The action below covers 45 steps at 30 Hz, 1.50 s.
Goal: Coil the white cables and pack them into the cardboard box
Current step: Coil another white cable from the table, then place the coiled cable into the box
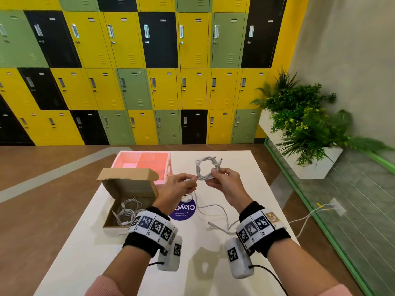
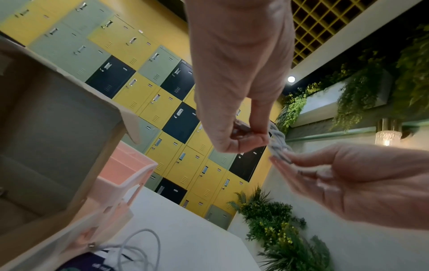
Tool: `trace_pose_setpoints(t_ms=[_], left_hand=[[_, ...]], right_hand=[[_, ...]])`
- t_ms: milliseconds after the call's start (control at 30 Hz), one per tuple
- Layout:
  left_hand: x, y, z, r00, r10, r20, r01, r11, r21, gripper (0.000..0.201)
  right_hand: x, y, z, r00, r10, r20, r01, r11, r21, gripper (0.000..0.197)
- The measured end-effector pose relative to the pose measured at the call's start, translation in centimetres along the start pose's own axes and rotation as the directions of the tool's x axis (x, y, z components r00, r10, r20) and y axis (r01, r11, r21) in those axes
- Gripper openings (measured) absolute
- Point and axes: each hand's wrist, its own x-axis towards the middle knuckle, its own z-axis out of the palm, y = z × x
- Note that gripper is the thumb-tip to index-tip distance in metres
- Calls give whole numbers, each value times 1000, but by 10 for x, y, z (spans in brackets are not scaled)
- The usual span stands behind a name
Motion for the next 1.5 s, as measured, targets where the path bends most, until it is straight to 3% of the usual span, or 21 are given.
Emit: trace_pose_setpoints(t_ms=[200, 333, 567, 800, 1000, 1133, 1333, 1500], left_hand=[[5, -16, -3, 993, 4, -122, -12, 998, -69, 27], [5, -21, -5, 996, -50, -74, 40, 989, -140, 34], [-6, -30, -27, 993, -109, -38, 110, 994, 0, 33], [-26, -44, -58, 979, -202, -37, 206, 967, 148, 28], [-39, -68, -97, 953, -179, -245, 223, 961, 165, 35], [-44, -75, -122, 926, -129, -355, 168, 982, 82, 14], [-31, -89, -158, 840, -92, -535, 143, 988, 54, 43], [-15, -85, -181, 841, -154, -518, 238, 966, 98, 33]], right_hand=[[-3, 2, 0, 995, -7, 104, 17, 994, -104, 15], [-7, 14, -3, 989, 19, 150, 7, 985, -171, 22], [-13, 33, -2, 969, 113, 218, -43, 952, -303, 28], [-19, 66, 7, 948, 205, 241, -111, 928, -355, 20], [-24, 94, 31, 911, 304, 278, -138, 862, -488, 12], [-21, 116, 61, 919, 298, 257, -145, 863, -484, 8], [-14, 144, 107, 963, 237, 130, -135, 837, -530, 16], [-9, 164, 136, 981, 185, 64, -117, 814, -569, 18]])
